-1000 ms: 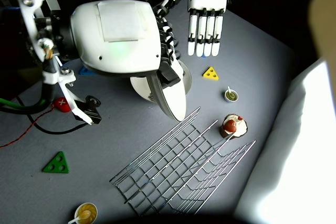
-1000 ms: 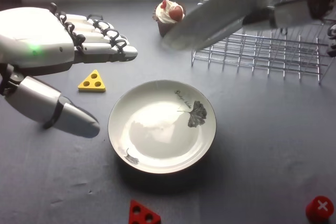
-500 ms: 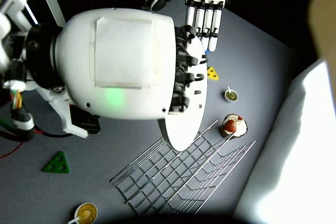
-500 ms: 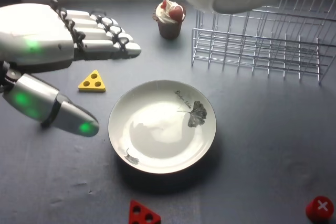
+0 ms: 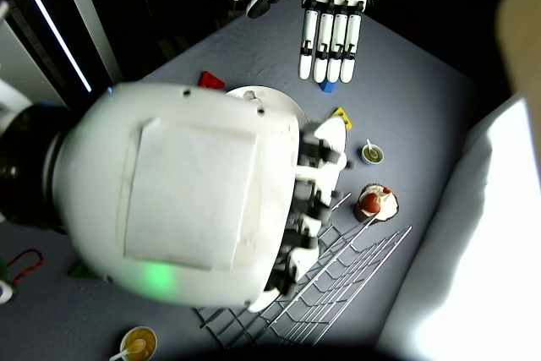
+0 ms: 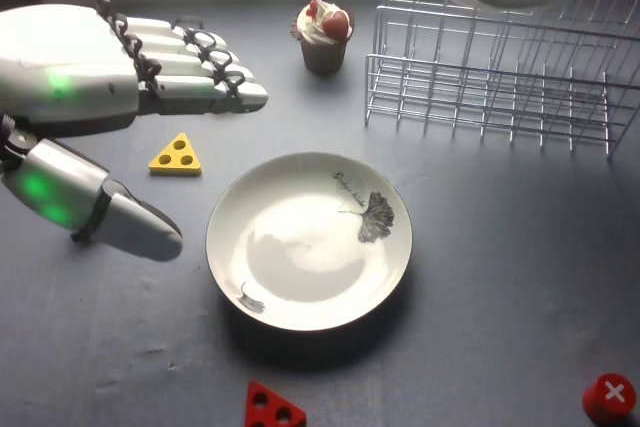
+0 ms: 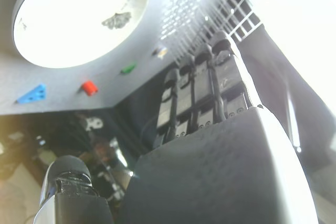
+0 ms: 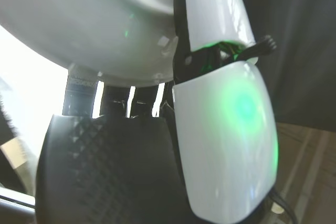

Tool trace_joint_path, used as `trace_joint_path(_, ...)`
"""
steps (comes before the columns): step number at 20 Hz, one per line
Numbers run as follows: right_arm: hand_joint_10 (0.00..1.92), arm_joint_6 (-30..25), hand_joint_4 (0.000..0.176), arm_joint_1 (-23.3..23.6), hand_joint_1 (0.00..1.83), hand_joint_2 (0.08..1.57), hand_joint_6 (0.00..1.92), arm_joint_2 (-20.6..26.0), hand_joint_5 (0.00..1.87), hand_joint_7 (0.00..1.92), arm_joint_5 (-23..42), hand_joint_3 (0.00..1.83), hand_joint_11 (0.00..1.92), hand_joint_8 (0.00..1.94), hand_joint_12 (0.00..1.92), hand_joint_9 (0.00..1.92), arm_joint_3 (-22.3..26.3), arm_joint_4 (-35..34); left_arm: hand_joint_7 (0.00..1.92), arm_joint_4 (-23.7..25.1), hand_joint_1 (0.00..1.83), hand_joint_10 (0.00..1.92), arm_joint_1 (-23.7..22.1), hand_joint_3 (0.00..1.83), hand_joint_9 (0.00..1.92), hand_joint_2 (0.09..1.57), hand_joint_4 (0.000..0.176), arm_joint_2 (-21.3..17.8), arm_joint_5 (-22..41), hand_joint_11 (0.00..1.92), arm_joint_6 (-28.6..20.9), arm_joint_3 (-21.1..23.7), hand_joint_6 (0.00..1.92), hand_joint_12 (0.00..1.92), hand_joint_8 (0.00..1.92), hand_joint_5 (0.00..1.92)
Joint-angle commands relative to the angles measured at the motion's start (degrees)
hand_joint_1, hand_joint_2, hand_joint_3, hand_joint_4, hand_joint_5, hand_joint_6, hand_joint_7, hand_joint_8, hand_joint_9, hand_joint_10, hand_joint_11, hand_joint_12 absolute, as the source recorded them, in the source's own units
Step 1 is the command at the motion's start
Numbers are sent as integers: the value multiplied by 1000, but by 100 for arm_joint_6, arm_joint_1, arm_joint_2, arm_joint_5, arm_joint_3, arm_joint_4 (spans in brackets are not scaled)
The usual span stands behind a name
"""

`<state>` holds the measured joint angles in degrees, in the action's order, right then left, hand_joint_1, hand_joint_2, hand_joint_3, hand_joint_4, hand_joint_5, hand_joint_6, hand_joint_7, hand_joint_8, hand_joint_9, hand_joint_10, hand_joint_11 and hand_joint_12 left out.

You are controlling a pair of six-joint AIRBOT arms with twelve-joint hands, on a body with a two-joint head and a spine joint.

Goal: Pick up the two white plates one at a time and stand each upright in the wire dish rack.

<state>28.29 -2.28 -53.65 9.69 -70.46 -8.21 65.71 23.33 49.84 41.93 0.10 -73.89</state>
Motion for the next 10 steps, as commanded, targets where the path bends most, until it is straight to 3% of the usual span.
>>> trace_joint_path(1,570,-81,0,149,1500,1026,835,48,1017,1196,741,0,1018,367,1305,1217,-44,-94,104,-414,15,3,-86,5,109,915,0,-1,551,123,-10,-88,1,2,3,74)
trace_joint_path(3,681,-81,0,149,1495,1043,928,48,992,1146,738,1,1023,401,1323,1139,-101,-123,122,-445,0,8,-83,4,126,916,0,53,721,117,-10,-264,0,0,9,71)
trace_joint_path(5,712,-81,0,149,1495,1043,899,47,1013,1169,640,0,1008,364,1345,1121,-214,-186,110,-419,2,2,-79,1,112,912,0,95,771,100,-10,-339,2,4,2,64)
trace_joint_path(9,506,-106,0,149,1502,1021,831,-30,1020,1232,430,1,1015,322,1308,1243,-511,-253,103,-359,9,7,-14,0,109,912,0,104,1301,101,-10,-365,5,12,5,64)
trace_joint_path(10,460,-359,0,149,1503,1016,804,-87,1030,1276,383,0,1021,240,1302,1270,-582,3,108,-319,1,8,10,0,113,911,0,104,1531,96,-10,-379,4,9,6,64)
